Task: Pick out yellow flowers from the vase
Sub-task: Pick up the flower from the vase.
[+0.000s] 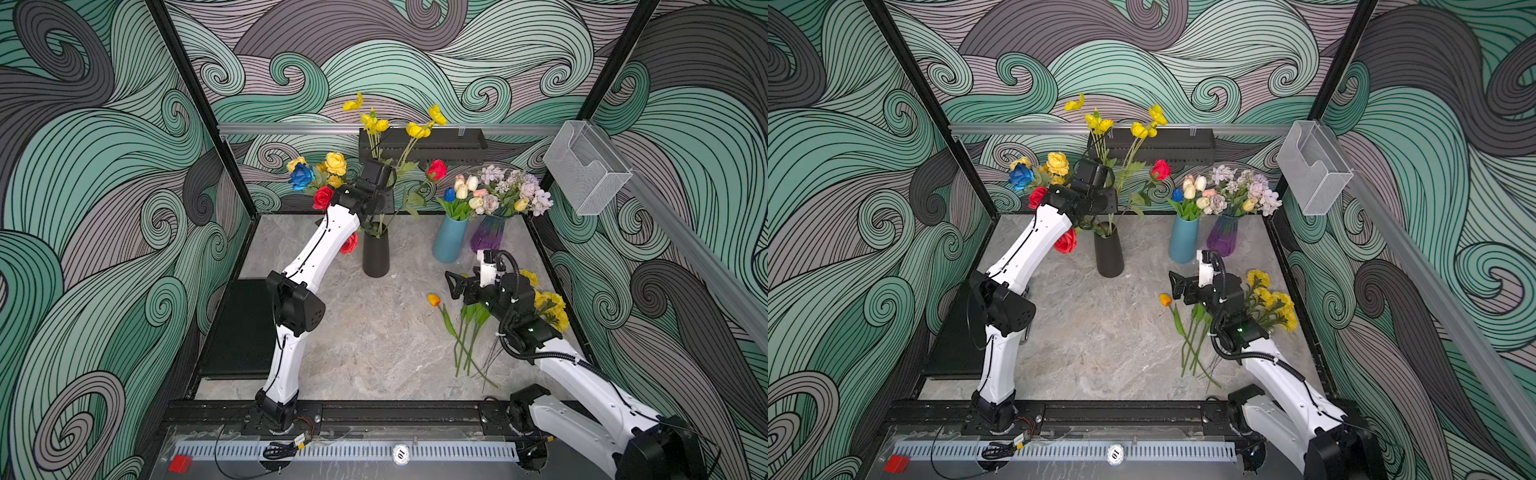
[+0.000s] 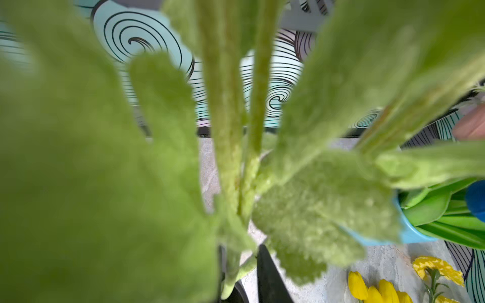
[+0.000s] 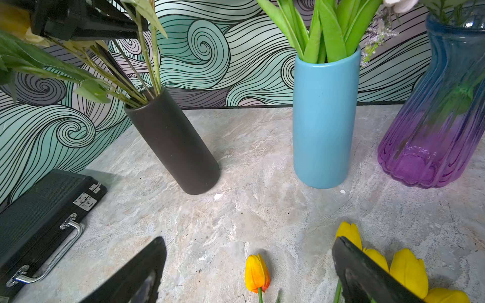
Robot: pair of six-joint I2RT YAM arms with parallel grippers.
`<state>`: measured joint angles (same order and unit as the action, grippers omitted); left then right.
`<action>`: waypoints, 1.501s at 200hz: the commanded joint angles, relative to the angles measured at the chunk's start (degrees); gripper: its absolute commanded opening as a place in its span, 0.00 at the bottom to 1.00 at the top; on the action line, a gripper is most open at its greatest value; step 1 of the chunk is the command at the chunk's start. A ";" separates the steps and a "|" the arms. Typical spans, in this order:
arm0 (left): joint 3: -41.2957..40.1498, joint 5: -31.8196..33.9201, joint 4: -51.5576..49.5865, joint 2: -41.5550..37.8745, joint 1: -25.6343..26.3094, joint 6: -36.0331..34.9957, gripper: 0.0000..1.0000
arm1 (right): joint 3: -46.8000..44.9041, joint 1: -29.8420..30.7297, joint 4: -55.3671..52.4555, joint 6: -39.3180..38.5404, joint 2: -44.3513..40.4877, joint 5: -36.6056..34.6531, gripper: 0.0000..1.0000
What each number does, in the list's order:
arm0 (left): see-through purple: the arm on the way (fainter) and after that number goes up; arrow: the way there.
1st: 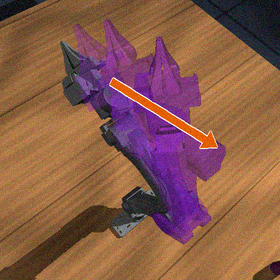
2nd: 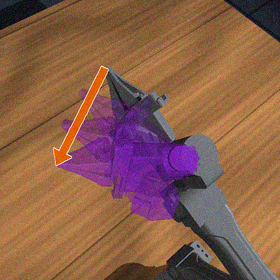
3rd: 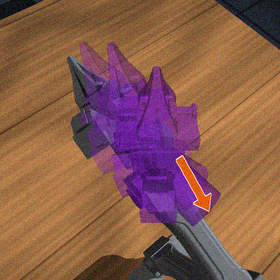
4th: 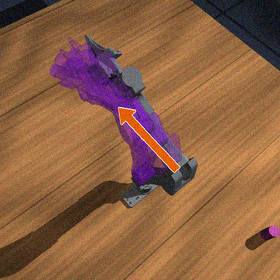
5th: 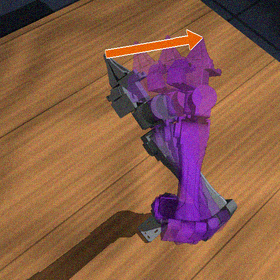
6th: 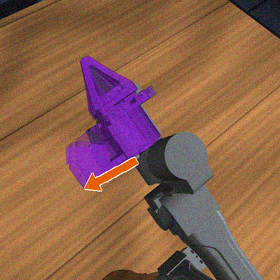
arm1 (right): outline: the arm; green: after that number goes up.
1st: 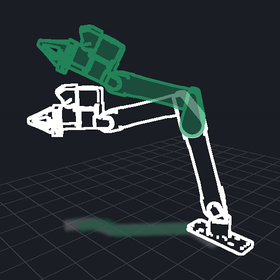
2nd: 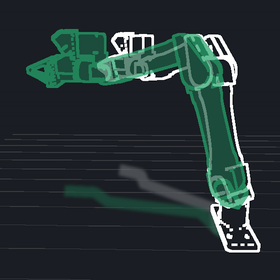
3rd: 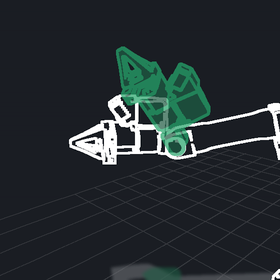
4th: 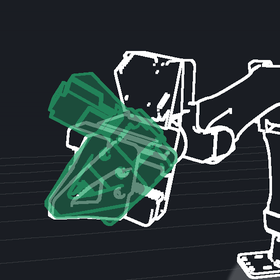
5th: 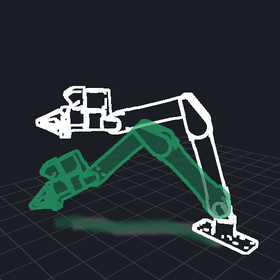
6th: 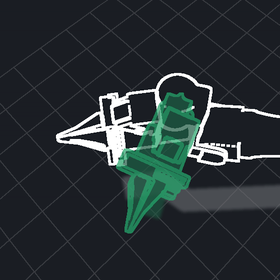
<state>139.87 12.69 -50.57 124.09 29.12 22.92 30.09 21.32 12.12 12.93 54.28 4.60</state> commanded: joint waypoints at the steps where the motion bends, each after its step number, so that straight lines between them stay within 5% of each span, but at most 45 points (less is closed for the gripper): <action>1: 2.20 1.24 0.81 1.48 -0.51 -0.88 0.23 | 0.41 0.15 0.72 0.69 -0.10 0.50 0.97; 111: 1.97 1.10 1.72 0.98 -0.56 -3.25 0.10 | 0.56 0.17 0.62 0.70 0.00 0.53 0.97; 300: -3.42 0.24 9.64 -15.57 1.28 -12.13 0.04 | 3.22 0.13 -0.56 1.22 -1.04 1.80 0.97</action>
<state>135.61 13.54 -43.62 111.90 29.82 13.98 31.05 21.32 11.68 13.98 54.22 5.43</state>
